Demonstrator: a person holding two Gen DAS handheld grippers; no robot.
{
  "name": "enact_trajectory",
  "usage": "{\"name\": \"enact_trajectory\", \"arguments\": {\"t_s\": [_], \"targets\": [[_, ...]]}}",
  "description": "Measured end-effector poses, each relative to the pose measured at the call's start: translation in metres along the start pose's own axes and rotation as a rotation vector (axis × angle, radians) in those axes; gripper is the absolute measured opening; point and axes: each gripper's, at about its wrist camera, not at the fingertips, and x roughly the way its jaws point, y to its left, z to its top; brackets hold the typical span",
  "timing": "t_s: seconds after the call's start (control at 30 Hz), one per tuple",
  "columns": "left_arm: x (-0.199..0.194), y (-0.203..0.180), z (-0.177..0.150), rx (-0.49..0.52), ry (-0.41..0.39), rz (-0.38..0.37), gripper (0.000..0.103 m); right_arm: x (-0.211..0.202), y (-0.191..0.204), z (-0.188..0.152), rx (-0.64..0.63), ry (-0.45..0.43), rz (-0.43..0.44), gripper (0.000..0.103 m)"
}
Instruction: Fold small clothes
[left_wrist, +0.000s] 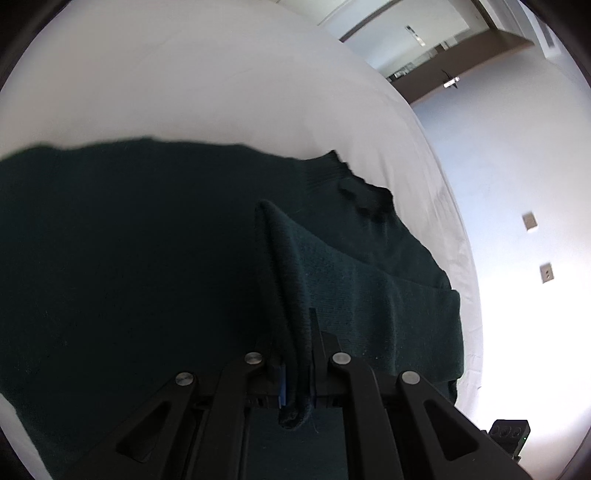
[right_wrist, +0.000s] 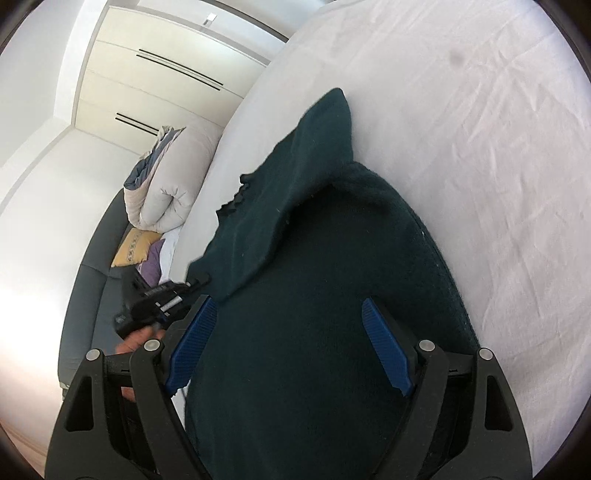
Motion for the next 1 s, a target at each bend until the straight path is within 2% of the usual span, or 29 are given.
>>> {"name": "enact_trajectory", "arguments": {"t_s": [0.1,0.27,0.37,0.5,0.53,0.57,0.6,0.63,0.67,0.7,0.73,0.77,0.8,0.9,1.0], "targets": [[0.002,-0.001,-0.008,0.026,-0.005,0.008,0.008,-0.004,0.005,0.010,0.022,-0.012,0.038,0.081],[0.005,-0.004,-0.010,0.010,-0.013,-0.011,0.009,0.021,0.011,0.036,0.059,0.007,0.053,0.081],[0.008,0.005,-0.003,-0.019,-0.017,-0.020,0.010,0.039,-0.005,0.054,0.148,0.016,0.007,0.081],[0.008,0.011,-0.005,0.018,0.000,-0.035,0.015,0.029,-0.016,0.066,0.224,-0.007,0.050,0.081],[0.004,0.011,-0.005,0.026,0.002,-0.040,0.022,0.024,-0.014,0.069,0.221,-0.012,0.060,0.081],[0.000,0.012,-0.006,0.029,0.000,-0.044,0.039,0.018,-0.012,0.074,0.208,-0.019,0.073,0.081],[-0.006,0.011,-0.006,0.040,-0.009,-0.043,0.048,0.013,-0.009,0.080,0.195,-0.028,0.085,0.081],[-0.013,0.009,-0.007,0.054,-0.023,-0.028,0.063,0.010,-0.007,0.086,0.181,-0.036,0.095,0.081],[-0.023,0.006,-0.008,0.073,-0.052,0.018,0.076,0.007,-0.004,0.093,0.167,-0.044,0.099,0.081],[-0.034,0.002,-0.009,0.097,-0.099,0.103,0.081,0.007,-0.002,0.100,0.154,-0.050,0.096,0.081],[-0.044,-0.001,-0.009,0.115,-0.156,0.209,0.084,0.009,0.001,0.108,0.144,-0.051,0.092,0.081],[-0.049,-0.003,-0.009,0.120,-0.185,0.256,0.084,0.014,0.003,0.116,0.135,-0.043,0.092,0.081],[-0.055,-0.008,-0.011,0.135,-0.221,0.266,0.084,0.021,0.005,0.125,0.128,-0.028,0.096,0.081],[-0.048,-0.033,-0.016,0.231,-0.230,0.180,0.084,0.047,0.013,0.146,0.103,0.005,0.100,0.081],[-0.018,-0.053,-0.020,0.322,-0.198,0.203,0.084,0.086,0.016,0.166,0.097,0.052,0.083,0.081]]}}
